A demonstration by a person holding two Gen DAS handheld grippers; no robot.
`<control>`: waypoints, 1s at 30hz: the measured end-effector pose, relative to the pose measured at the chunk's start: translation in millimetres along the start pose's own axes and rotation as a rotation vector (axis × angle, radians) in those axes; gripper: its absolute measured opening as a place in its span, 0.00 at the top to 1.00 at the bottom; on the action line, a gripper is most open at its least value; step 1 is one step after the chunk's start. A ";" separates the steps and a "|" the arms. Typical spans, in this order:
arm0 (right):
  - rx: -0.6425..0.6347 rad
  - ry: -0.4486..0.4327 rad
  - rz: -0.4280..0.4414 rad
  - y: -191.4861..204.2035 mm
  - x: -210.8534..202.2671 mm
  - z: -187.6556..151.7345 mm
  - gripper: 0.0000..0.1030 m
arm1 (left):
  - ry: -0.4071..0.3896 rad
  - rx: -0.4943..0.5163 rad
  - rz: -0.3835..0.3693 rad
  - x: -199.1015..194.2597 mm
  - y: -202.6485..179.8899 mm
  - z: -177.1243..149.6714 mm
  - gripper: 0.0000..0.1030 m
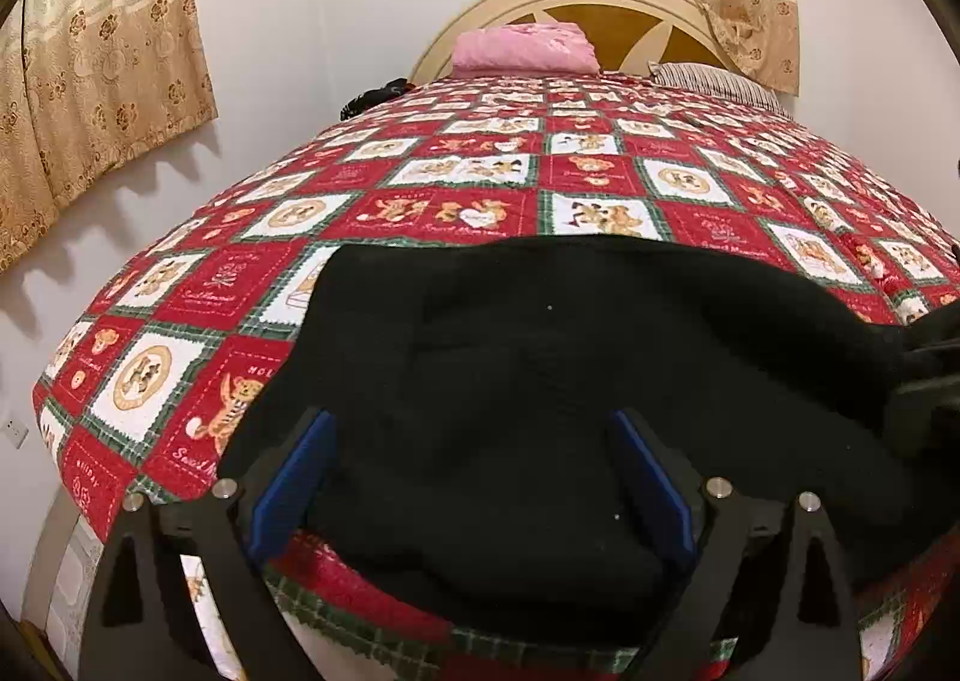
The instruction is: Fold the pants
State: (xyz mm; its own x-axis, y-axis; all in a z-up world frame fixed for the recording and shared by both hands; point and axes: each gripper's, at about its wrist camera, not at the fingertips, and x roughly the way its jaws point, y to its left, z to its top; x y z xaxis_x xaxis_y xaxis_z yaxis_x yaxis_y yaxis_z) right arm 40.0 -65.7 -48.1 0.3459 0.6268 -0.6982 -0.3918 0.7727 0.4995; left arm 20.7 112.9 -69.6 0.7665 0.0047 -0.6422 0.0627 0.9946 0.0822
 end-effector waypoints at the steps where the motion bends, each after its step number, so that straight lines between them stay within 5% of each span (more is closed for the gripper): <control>1: -0.001 0.003 -0.007 -1.5 4.7 1.6 0.23 | -0.001 0.001 0.003 0.6 -0.4 -0.2 0.07; 6: 0.144 -0.032 0.146 -20.9 25.2 25.9 0.21 | 0.003 -0.002 0.008 1.6 -0.8 0.5 0.06; 10: 0.177 -0.048 0.185 -17.0 45.9 43.6 0.21 | 0.004 0.001 0.010 2.9 -1.1 0.7 0.05; 14: 0.141 -0.111 0.096 -18.5 49.0 59.7 0.21 | 0.005 -0.003 0.008 3.9 -1.2 1.2 0.04; 20: 0.276 -0.048 0.242 -63.1 33.6 78.6 0.26 | 0.006 -0.005 0.004 5.5 -1.0 1.2 0.03; 24: 0.445 -0.001 0.277 -111.4 8.0 72.1 0.39 | -0.001 -0.006 0.002 4.7 -1.0 0.1 0.03; 25: 0.485 -0.034 0.215 -120.5 -7.9 68.0 0.39 | -0.002 -0.007 0.000 4.8 -0.8 -0.1 0.03; 27: 0.478 -0.217 -0.158 -130.7 -73.7 61.3 0.39 | -0.001 -0.006 -0.001 5.1 -0.5 0.1 0.02; 30: 0.474 -0.442 -0.593 -133.4 -164.4 43.8 0.38 | 0.000 -0.007 0.000 4.8 -1.0 0.2 0.02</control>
State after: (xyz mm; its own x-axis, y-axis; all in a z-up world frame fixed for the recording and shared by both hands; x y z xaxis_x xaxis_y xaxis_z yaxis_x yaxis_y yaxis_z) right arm 72.7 -267.4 22.5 0.7174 0.0140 -0.6966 0.3187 0.8825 0.3460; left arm 24.5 112.0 -72.6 0.7664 0.0048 -0.6423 0.0582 0.9953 0.0768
